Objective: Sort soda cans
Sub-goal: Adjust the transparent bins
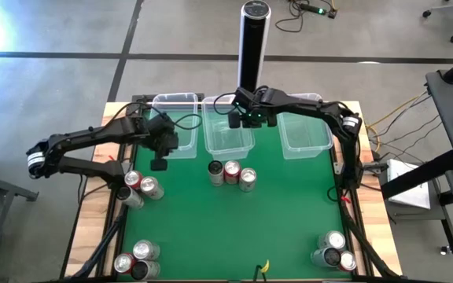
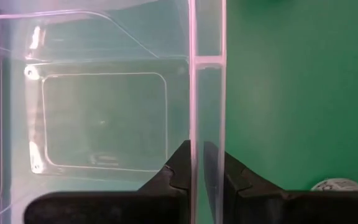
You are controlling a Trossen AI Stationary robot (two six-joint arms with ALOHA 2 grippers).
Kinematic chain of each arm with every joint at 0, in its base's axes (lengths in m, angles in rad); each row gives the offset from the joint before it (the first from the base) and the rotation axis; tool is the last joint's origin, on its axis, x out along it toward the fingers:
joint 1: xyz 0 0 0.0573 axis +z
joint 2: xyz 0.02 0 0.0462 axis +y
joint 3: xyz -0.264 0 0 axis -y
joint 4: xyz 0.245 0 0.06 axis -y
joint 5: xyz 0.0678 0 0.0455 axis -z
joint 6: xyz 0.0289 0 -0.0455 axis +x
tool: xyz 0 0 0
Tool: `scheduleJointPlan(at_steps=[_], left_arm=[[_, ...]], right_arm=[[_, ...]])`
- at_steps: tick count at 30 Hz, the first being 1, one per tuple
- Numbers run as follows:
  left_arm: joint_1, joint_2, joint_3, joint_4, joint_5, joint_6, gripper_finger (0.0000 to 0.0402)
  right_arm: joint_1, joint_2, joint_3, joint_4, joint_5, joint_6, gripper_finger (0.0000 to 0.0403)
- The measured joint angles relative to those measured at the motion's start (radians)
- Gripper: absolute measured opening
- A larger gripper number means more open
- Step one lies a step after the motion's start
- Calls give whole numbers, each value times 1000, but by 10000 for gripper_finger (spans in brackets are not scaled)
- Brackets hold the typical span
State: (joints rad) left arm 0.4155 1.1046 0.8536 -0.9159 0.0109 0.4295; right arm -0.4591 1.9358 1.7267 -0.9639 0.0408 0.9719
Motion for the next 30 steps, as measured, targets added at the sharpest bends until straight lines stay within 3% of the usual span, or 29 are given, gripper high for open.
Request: scheduleJointPlan(at_steps=[9,30], left_arm=[[-36,30,3,11,-11,-118,11],[-80,77,4,87,3,-78,11]], right_arm=[[1,-2,2,-58,41,83,32],[5,-12,1,-90,64,116,34]])
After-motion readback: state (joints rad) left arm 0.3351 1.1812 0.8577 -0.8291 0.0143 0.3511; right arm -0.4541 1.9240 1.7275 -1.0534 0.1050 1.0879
